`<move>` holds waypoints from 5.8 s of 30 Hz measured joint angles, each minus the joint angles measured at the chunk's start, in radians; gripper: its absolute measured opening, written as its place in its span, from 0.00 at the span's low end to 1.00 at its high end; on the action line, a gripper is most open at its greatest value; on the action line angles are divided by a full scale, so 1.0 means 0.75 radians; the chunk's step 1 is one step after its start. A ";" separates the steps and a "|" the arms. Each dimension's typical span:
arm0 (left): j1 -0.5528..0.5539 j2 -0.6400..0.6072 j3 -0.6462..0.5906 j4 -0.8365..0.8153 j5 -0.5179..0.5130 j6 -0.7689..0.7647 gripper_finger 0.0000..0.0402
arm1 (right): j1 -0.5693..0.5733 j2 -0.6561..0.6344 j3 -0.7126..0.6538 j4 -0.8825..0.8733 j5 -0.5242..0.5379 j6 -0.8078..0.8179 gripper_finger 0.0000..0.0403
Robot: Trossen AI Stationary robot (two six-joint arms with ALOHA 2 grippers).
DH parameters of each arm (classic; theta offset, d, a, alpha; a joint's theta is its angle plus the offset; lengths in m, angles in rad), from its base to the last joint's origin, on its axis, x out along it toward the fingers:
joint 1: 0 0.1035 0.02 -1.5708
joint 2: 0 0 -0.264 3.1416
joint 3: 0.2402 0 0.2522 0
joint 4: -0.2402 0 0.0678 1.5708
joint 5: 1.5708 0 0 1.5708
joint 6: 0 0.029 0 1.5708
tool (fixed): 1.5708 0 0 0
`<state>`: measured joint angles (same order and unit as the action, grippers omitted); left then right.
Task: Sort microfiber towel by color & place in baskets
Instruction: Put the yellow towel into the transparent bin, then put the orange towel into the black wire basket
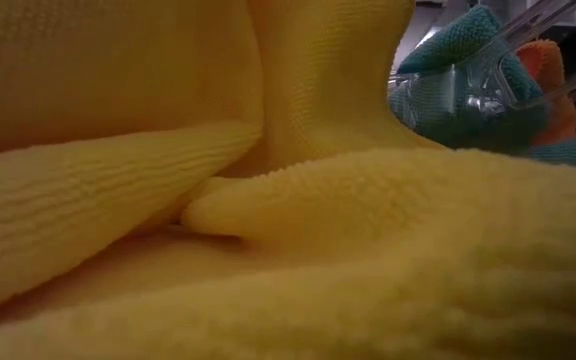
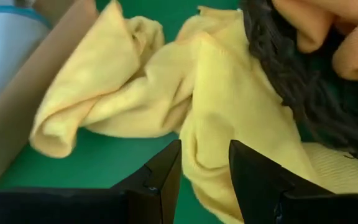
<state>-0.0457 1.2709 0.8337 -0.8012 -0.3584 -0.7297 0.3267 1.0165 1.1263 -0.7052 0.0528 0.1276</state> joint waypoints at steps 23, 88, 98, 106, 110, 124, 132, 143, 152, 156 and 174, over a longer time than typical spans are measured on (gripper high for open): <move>0.128 0.000 -0.194 0.283 0.212 0.070 0.20 | -0.001 -0.160 -0.417 0.264 0.057 0.138 0.53; -0.791 0.287 0.890 0.552 0.036 0.247 0.00 | 0.000 -0.159 -0.416 0.251 0.060 0.137 0.53; -0.807 0.434 0.890 0.486 -0.078 0.243 0.00 | 0.000 -0.159 -0.416 0.250 0.060 0.137 0.53; -0.837 0.539 0.890 0.379 -0.042 0.242 0.00 | 0.000 -0.159 -0.416 0.250 0.060 0.137 0.53; -0.861 0.614 0.890 0.329 -0.014 0.211 0.00 | 0.000 -0.159 -0.416 0.250 0.060 0.137 0.53; -0.868 0.851 0.889 0.225 0.131 0.141 0.00 | 0.000 -0.159 -0.415 0.249 0.056 0.137 0.53; -0.840 0.857 0.879 0.205 0.164 0.108 0.00 | 0.000 -0.159 -0.415 0.247 0.045 0.137 0.53; -0.832 0.857 0.878 0.197 0.237 -0.099 0.10 | 0.000 -0.159 -0.415 0.245 0.045 0.137 0.53; -0.789 0.857 0.877 0.200 0.306 -0.082 0.31 | 0.000 -0.159 -0.415 0.244 0.045 0.137 0.53; -0.751 0.844 0.877 0.198 0.430 -0.079 0.32 | 0.000 -0.159 -0.415 0.244 0.045 0.137 0.53; -0.736 0.579 0.934 -0.261 0.013 -0.283 0.32 | 0.000 -0.159 -0.415 0.240 0.044 0.137 0.53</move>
<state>-0.5977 1.7052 1.5345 -0.9967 -0.3487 -0.9419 0.3269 0.8974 0.8146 -0.5255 0.0860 0.2302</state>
